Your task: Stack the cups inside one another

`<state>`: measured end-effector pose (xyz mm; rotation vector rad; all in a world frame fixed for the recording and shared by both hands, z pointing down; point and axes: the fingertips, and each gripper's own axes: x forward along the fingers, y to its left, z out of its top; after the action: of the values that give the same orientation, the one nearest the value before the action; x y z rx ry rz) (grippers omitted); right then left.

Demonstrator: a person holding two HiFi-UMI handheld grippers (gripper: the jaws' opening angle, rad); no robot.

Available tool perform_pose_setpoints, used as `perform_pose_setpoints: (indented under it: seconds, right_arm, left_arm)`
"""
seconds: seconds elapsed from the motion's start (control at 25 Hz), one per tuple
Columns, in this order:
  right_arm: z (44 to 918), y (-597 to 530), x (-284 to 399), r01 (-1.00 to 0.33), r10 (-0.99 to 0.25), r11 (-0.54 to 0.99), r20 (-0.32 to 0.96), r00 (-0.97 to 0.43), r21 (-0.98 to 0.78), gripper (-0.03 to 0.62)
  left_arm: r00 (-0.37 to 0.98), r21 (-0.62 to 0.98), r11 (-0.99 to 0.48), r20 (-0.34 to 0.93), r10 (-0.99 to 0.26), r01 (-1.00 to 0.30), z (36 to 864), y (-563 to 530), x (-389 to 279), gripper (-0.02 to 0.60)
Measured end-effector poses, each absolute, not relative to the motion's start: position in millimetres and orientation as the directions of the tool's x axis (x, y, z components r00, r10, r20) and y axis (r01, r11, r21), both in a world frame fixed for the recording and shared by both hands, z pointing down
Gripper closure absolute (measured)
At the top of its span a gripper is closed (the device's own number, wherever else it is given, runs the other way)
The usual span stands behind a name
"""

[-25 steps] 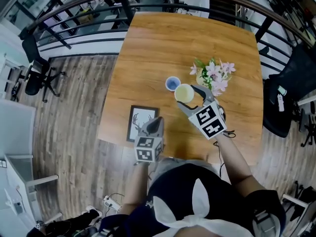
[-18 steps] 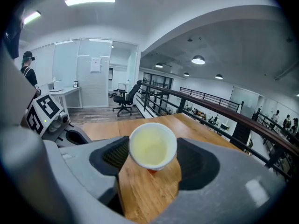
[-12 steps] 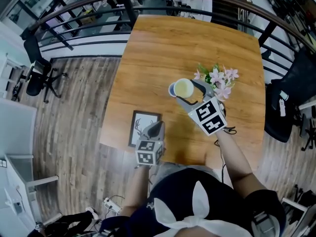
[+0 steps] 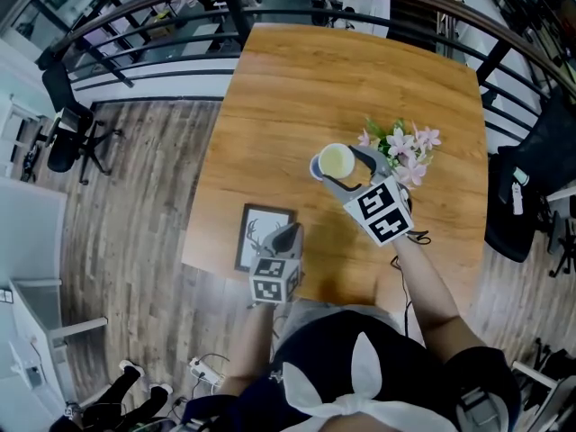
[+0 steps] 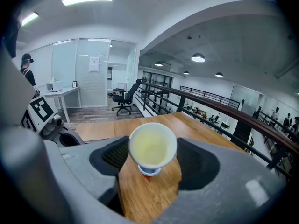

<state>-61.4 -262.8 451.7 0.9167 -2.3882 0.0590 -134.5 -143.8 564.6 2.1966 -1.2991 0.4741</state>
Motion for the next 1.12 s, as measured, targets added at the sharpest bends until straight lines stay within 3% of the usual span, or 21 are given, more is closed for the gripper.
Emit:
perform_pose_setpoints:
  seconds: [1.12]
  right_arm:
    - [538, -296, -80, -0.622, -0.503, 0.783, 0.624, -0.599, 0.034, 0.273]
  left_arm:
    - [0.477, 0.306, -0.366, 0.572, -0.667, -0.879, 593, -164, -145, 0.563]
